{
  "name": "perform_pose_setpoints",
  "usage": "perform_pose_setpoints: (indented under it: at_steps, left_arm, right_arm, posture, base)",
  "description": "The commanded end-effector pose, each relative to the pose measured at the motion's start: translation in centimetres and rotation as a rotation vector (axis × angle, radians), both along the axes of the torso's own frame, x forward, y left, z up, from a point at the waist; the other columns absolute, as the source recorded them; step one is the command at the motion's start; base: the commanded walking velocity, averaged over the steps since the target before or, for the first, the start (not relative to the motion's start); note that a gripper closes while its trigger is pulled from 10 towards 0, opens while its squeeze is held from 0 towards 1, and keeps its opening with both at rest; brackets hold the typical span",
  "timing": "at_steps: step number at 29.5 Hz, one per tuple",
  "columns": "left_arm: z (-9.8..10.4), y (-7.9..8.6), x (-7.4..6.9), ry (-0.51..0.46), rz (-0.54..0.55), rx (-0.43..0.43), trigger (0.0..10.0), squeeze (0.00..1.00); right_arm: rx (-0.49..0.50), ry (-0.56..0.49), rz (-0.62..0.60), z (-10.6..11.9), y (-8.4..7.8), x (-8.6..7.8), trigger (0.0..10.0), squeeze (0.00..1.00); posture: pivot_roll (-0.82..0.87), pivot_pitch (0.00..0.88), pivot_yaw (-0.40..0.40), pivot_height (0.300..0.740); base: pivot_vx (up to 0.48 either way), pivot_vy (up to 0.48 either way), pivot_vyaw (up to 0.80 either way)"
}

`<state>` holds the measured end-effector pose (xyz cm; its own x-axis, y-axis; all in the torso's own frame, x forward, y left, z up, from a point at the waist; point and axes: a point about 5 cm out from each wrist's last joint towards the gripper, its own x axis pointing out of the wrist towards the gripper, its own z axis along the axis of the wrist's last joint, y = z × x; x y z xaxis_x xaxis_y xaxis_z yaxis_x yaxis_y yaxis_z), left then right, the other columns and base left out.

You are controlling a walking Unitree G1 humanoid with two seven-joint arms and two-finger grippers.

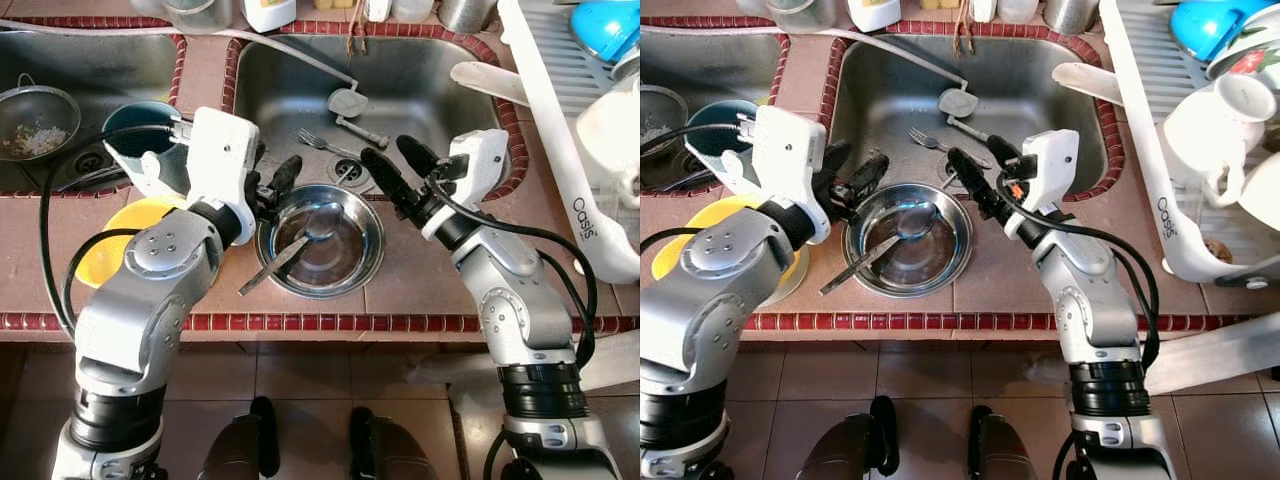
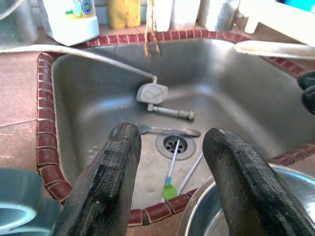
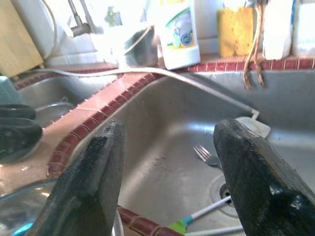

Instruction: Kitchen organization

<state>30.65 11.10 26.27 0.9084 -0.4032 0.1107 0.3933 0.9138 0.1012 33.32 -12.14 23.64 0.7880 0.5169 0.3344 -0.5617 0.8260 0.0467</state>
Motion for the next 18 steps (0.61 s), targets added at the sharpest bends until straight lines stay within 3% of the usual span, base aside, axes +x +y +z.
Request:
perform_pose_setpoints:
  at_steps: [1,18]
  left_arm:
    - [0.2,0.0,0.3,-0.022,0.010,-0.020,10.0,0.00]
    - [0.3,-0.5,1.4,-0.057,-0.014,-0.139,10.0,0.00]
  right_arm:
    - [0.017,-0.023,-0.022,0.3,-0.2,-0.6,10.0,0.00]
    - [0.053,-0.026,-0.072,-0.2,0.3,-1.5,10.0,0.00]
  posture:
    - [-0.10,0.193,-0.014,0.740]
    - [-0.10,0.128,-0.012,0.740]
  base:
    - [0.000,0.000,0.00]
    - [0.000,0.000,0.00]
